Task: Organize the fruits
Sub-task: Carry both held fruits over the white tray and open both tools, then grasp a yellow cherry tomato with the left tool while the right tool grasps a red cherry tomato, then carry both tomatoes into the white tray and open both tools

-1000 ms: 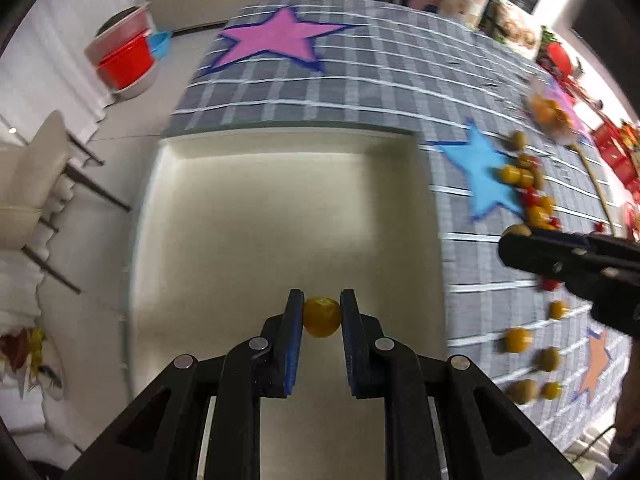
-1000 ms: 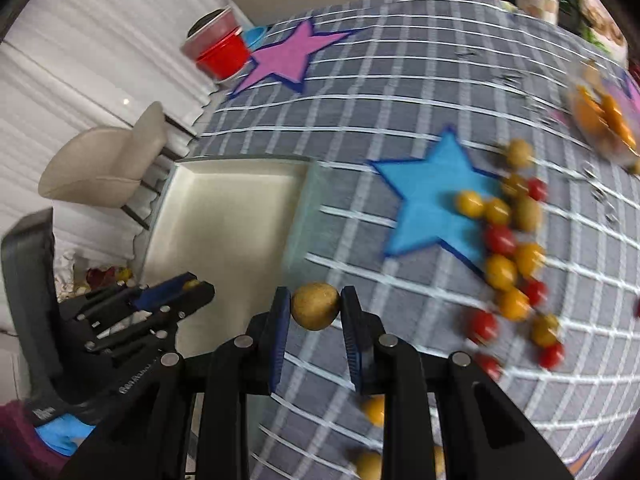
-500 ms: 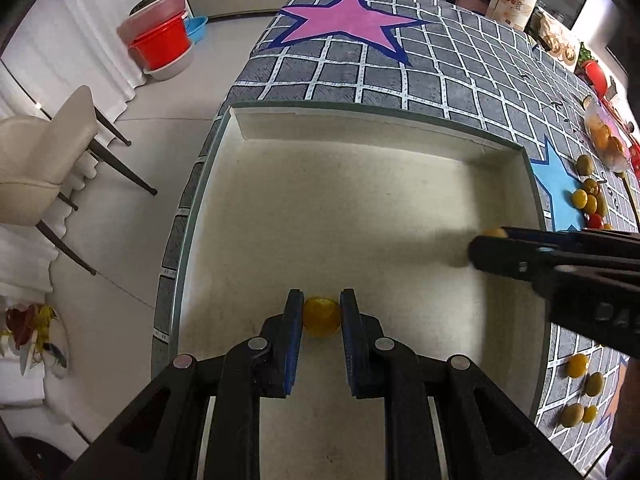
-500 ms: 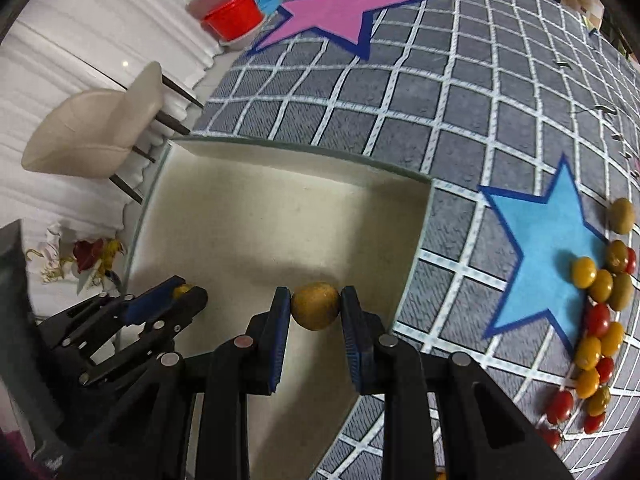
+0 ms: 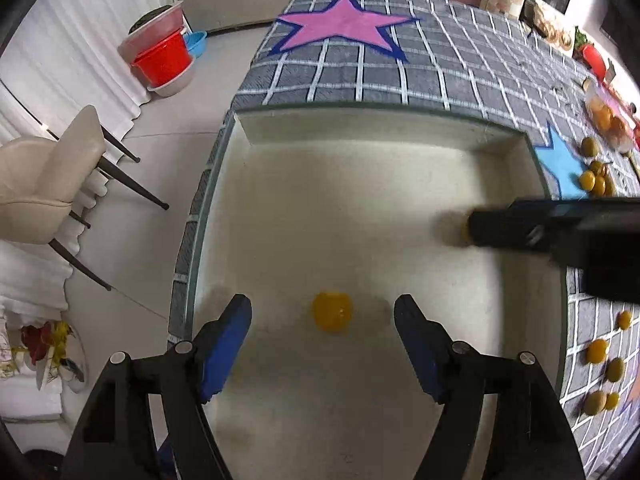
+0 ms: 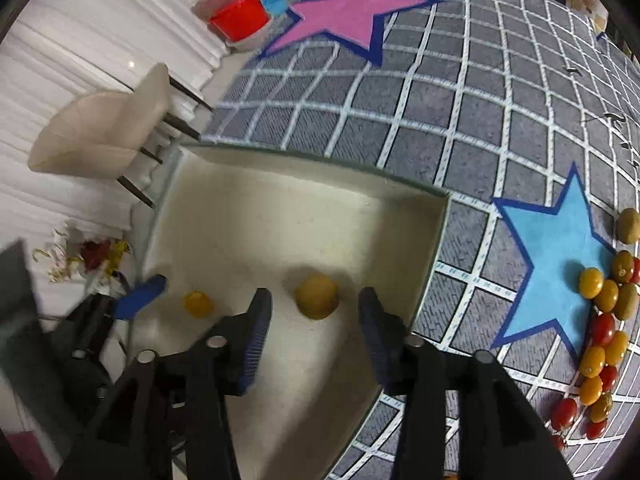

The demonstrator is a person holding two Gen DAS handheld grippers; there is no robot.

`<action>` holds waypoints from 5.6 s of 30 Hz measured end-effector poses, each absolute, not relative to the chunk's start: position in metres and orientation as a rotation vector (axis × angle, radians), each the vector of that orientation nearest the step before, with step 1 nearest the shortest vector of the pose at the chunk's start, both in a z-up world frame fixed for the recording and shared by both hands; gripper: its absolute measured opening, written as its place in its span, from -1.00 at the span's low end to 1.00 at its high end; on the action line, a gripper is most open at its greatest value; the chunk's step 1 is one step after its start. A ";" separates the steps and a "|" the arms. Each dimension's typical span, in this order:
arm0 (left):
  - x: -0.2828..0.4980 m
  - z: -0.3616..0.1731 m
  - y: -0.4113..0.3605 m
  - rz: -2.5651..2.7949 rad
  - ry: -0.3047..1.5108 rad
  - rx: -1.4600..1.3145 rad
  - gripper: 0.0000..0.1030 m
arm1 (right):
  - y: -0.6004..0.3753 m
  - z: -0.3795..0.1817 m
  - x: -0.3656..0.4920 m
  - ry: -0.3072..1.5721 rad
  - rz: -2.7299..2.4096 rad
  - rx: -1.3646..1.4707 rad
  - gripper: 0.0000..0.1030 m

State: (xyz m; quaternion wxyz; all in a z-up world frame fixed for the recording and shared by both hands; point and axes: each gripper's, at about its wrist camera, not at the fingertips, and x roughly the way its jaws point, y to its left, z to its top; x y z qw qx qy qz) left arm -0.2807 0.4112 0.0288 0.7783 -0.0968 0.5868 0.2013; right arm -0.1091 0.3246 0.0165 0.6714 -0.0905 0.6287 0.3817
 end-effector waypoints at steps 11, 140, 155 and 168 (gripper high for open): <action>-0.269 0.055 0.368 0.335 1.256 -0.160 0.46 | 0.252 0.058 -0.099 1.306 0.729 -0.116 0.53; -0.326 0.029 0.407 0.398 1.240 -0.309 0.62 | 0.334 -0.008 -0.166 1.408 0.825 -0.359 -0.56; -0.323 0.037 0.389 0.368 1.286 -0.227 0.62 | 0.309 0.028 -0.153 1.380 0.859 -0.215 0.57; -0.287 0.077 0.309 0.193 1.225 -0.122 0.62 | 0.168 0.061 -0.125 1.312 0.573 -0.123 0.57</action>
